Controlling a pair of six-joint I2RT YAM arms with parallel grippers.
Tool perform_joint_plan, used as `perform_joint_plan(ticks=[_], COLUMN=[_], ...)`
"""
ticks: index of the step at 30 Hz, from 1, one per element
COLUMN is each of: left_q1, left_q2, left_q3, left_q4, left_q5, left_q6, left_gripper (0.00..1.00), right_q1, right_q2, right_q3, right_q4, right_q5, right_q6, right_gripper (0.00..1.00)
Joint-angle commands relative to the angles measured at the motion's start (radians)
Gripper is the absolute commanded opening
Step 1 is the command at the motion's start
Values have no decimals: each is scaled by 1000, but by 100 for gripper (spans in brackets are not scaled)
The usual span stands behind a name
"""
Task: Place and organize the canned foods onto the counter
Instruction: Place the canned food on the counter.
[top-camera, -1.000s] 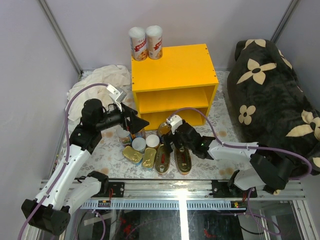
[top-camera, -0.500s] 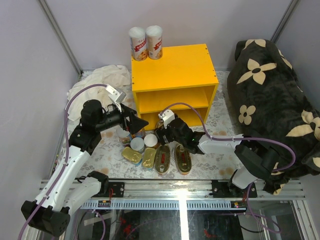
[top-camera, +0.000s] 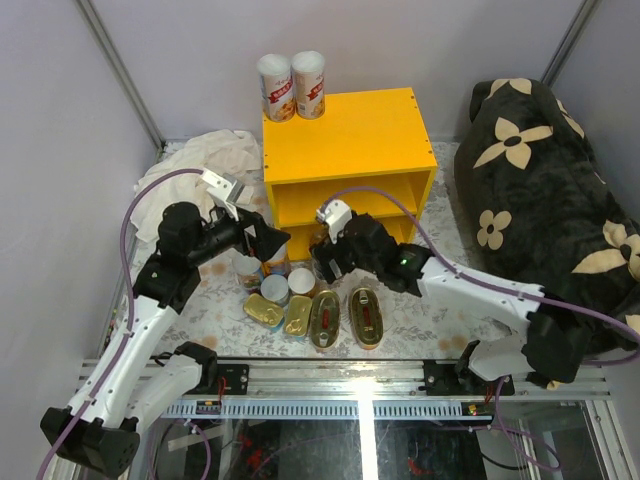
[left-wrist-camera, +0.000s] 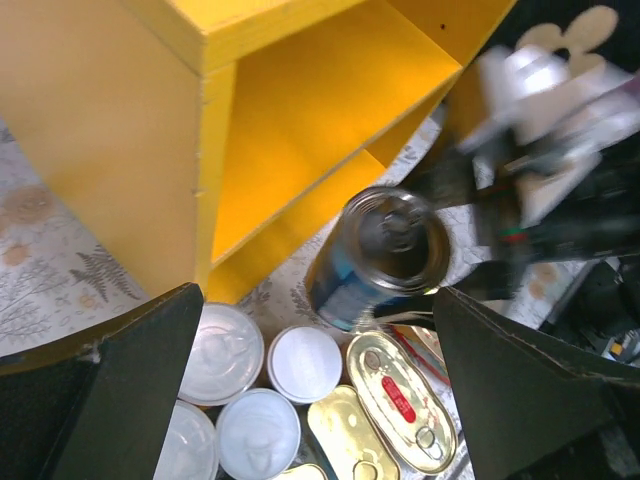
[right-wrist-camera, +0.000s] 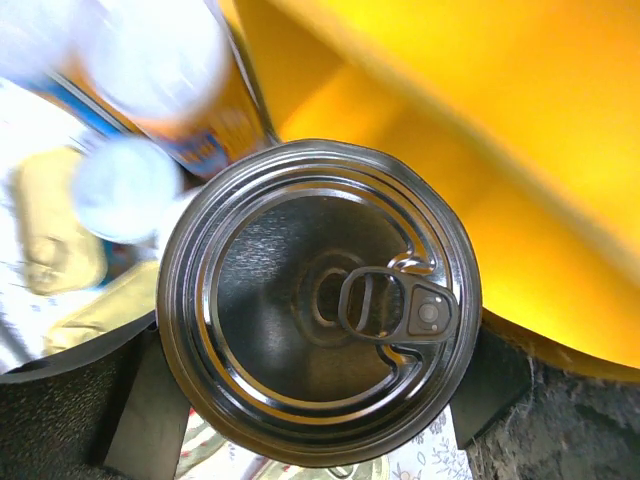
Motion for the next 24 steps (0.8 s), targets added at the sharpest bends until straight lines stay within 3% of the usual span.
perform_joint_plan(ticks=[1,4,9,14,24], left_q1=[4,6,7,7,8], left_q2=[-21,-26,-35,-27,-57], left_q3=[-3,-5,-8,-12,-27], left_q4=[29,41,50,61,28], left_q5=[-114,-133,-147,-130,-140], left_q6=[-3,-11,-23,-43,-41], left_gripper=[100,100,100,100,100], right_q1=[9,9,9,9,-21], right_q2=[-178,-199,-163,30,355], right_q3=[302,425,669,1022,1429], right_q4=[-34,-111,-199,-333,-393], right_q5=[-112,-153,-112,-22,91], right_q6=[-37,-53,-78,-116,-212], right_gripper=[27,21,21,18,18])
